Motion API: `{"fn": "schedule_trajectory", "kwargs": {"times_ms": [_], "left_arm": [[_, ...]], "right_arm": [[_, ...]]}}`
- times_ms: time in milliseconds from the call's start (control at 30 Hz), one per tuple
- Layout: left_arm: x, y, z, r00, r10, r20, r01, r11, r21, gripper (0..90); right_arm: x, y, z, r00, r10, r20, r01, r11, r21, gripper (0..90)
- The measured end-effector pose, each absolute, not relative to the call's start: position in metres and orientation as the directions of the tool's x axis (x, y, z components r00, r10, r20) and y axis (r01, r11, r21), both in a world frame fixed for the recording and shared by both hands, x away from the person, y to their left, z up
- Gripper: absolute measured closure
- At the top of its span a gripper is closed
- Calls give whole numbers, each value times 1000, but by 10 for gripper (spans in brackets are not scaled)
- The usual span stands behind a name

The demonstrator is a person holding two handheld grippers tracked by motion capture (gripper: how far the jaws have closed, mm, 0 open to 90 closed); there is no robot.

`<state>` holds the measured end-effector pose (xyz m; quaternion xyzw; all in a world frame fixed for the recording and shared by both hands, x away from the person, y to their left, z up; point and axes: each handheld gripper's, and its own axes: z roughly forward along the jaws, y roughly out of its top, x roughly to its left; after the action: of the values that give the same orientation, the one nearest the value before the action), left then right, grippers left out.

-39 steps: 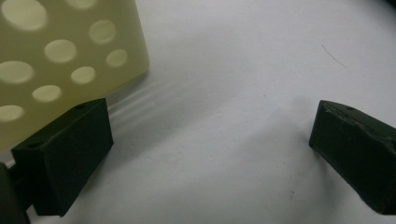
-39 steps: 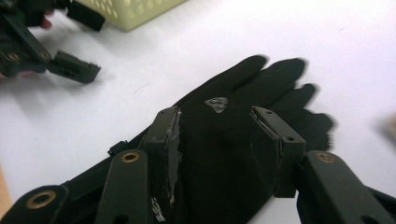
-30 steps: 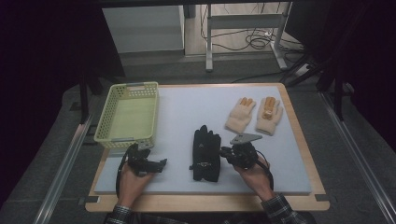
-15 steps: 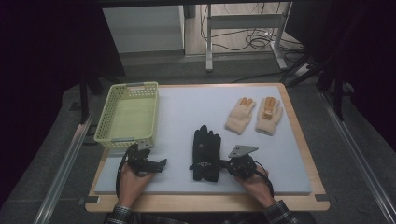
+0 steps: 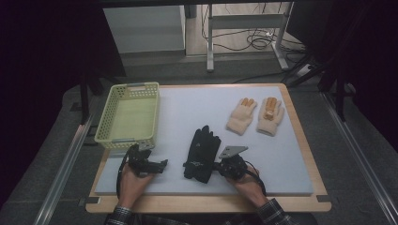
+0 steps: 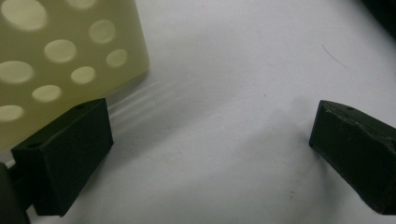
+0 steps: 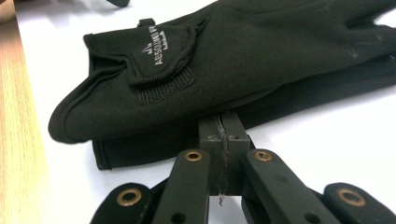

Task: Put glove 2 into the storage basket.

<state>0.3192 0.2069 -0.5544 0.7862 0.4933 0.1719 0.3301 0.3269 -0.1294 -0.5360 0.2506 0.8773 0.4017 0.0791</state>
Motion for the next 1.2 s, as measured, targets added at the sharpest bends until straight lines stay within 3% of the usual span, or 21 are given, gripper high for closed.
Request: {"fn": "schedule_trajectory", "kwargs": {"times_ms": [733, 1000, 1200], "left_arm": [[319, 207, -554, 455, 889, -55, 662, -296, 689, 0], [319, 207, -554, 455, 889, -52, 662, -299, 687, 0], [319, 207, -554, 455, 889, -52, 663, -300, 686, 0]], "right_arm": [[342, -77, -537, -879, 474, 44, 351, 583, 733, 878], [337, -88, -527, -885, 465, 15, 323, 590, 740, 810], [340, -109, -521, -864, 504, -11, 325, 574, 752, 703]]}}
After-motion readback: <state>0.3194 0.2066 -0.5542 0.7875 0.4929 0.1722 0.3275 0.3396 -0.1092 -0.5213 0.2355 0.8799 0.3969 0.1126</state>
